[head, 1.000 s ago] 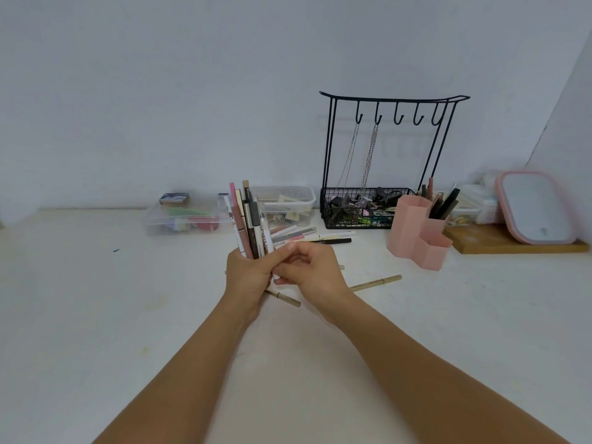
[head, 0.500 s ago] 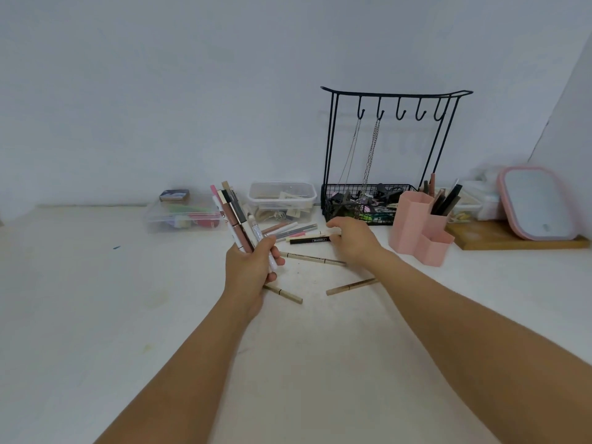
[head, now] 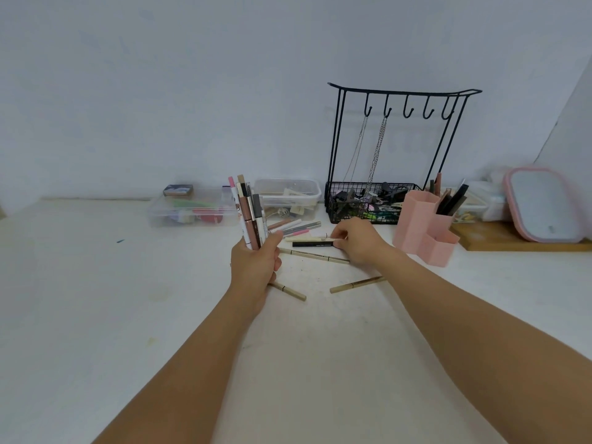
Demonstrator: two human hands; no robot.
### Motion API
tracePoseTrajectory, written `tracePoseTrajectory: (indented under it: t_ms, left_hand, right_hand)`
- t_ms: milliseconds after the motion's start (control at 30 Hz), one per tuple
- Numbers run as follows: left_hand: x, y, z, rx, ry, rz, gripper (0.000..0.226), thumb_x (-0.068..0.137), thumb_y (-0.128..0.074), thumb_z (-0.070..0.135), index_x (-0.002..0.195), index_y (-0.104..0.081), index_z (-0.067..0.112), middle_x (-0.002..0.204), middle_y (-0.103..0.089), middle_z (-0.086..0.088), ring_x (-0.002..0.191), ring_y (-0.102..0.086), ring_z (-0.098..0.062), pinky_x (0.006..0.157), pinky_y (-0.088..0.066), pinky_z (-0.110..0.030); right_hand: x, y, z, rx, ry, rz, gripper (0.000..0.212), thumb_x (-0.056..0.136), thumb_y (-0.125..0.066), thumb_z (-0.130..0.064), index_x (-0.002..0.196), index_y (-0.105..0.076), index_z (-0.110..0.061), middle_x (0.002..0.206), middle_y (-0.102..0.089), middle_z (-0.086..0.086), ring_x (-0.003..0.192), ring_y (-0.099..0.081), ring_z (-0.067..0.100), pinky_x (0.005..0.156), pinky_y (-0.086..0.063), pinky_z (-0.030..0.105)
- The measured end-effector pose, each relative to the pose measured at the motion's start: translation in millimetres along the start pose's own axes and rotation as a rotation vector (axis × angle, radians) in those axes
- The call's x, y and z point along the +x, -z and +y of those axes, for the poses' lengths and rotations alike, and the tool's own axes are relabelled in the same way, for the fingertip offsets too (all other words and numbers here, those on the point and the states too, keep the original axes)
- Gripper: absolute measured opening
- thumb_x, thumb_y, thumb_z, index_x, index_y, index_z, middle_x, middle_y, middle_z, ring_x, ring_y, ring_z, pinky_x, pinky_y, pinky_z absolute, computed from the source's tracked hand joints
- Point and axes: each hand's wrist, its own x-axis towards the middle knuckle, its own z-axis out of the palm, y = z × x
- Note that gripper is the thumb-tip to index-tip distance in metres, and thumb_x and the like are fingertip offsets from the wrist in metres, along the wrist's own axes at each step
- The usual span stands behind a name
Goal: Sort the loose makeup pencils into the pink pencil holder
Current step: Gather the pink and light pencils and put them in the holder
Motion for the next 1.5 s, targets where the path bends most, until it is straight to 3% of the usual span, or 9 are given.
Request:
tracePoseTrajectory:
  t_ms: [400, 533, 767, 867, 1000, 1133, 1300, 1400, 1500]
  left_hand:
    - [-7, -1, 4, 0.003, -0.049, -0.030, 0.028, 0.092, -0.075, 0.031, 0.078, -0.055, 0.017, 0.052, -0.046, 0.003, 0.045, -0.042, -0.013, 0.041, -0.033, -0.024]
    - [-9, -2, 6, -0.031, -0.048, -0.034, 0.030, 0.091, -0.075, 0.035, 0.080, -0.055, 0.015, 0.053, -0.046, 0.003, 0.047, -0.042, -0.013, 0.042, -0.034, -0.025]
    - [-12, -3, 8, -0.089, -0.042, -0.047, 0.033, 0.075, -0.085, 0.042, 0.071, -0.061, 0.020, 0.053, -0.042, 0.004, 0.044, -0.035, -0.011, 0.041, -0.028, -0.023]
    - [-15, 0, 8, -0.118, -0.066, -0.075, 0.036, 0.057, -0.091, 0.044, 0.069, -0.069, 0.017, 0.056, -0.058, -0.002, 0.046, -0.047, -0.014, 0.046, -0.034, -0.023]
    - [-15, -1, 7, -0.133, -0.049, -0.069, 0.017, 0.070, -0.091, 0.015, 0.072, -0.075, 0.009, 0.072, -0.073, -0.016, 0.062, -0.068, -0.027, 0.056, -0.051, -0.031]
    - [-12, -2, 6, -0.049, -0.036, 0.005, 0.014, 0.081, -0.080, 0.011, 0.078, -0.068, 0.003, 0.053, -0.056, -0.005, 0.044, -0.049, -0.017, 0.041, -0.037, -0.023]
    - [-9, 1, 6, -0.038, -0.005, 0.050, 0.013, 0.086, -0.071, 0.013, 0.085, -0.064, 0.001, 0.052, -0.058, -0.008, 0.049, -0.054, -0.021, 0.039, -0.035, -0.025]
    - [-10, -1, 8, -0.053, 0.021, 0.013, 0.014, 0.091, -0.068, 0.015, 0.091, -0.067, 0.000, 0.072, -0.075, -0.011, 0.060, -0.068, -0.020, 0.041, -0.042, -0.023]
    - [-10, -2, 6, -0.048, 0.033, -0.032, 0.013, 0.093, -0.070, 0.017, 0.096, -0.068, 0.004, 0.079, -0.078, -0.010, 0.072, -0.076, -0.020, 0.043, -0.047, -0.024]
  right_hand:
    - [-10, -4, 2, 0.181, -0.015, 0.164, 0.008, 0.086, -0.073, -0.015, 0.092, -0.078, -0.018, 0.085, -0.067, -0.005, 0.078, -0.056, 0.012, 0.057, -0.034, 0.017]
    - [-24, 7, -15, 0.546, -0.049, 0.290, 0.011, 0.083, -0.077, -0.012, 0.094, -0.077, -0.016, 0.080, -0.068, -0.003, 0.069, -0.055, 0.007, 0.063, -0.041, 0.017]
    - [-77, -6, -83, 1.137, 0.002, -0.032, 0.017, 0.089, -0.070, -0.011, 0.105, -0.072, -0.005, 0.081, -0.069, 0.006, 0.066, -0.064, 0.012, 0.060, -0.052, 0.022]
    - [-86, -20, -99, 1.106, 0.063, -0.056, 0.013, 0.089, -0.068, -0.002, 0.101, -0.072, -0.005, 0.078, -0.067, 0.007, 0.065, -0.064, 0.015, 0.061, -0.055, 0.025]
    - [-87, -29, -100, 1.084, 0.058, -0.004, 0.017, 0.079, -0.073, 0.011, 0.093, -0.070, 0.001, 0.079, -0.064, 0.011, 0.066, -0.065, 0.028, 0.068, -0.061, 0.033]
    - [-83, -15, -88, 1.094, 0.019, -0.069, 0.033, 0.073, -0.080, 0.007, 0.104, -0.068, 0.003, 0.092, -0.070, 0.017, 0.072, -0.069, 0.022, 0.069, -0.061, 0.031]
    - [-54, 14, -18, 0.314, -0.004, 0.242, 0.021, 0.093, -0.066, -0.020, 0.114, -0.069, -0.021, 0.119, -0.067, -0.005, 0.100, -0.063, 0.013, 0.089, -0.052, 0.028]
    - [-44, 5, 18, 0.042, -0.060, 0.114, 0.036, 0.099, -0.053, -0.026, 0.135, -0.055, -0.023, 0.141, -0.055, 0.000, 0.132, -0.044, 0.026, 0.107, -0.041, 0.041]
    - [-42, -4, 24, -0.056, -0.053, 0.027, 0.038, 0.101, -0.045, -0.027, 0.139, -0.051, -0.025, 0.142, -0.053, 0.003, 0.131, -0.042, 0.029, 0.104, -0.042, 0.044]
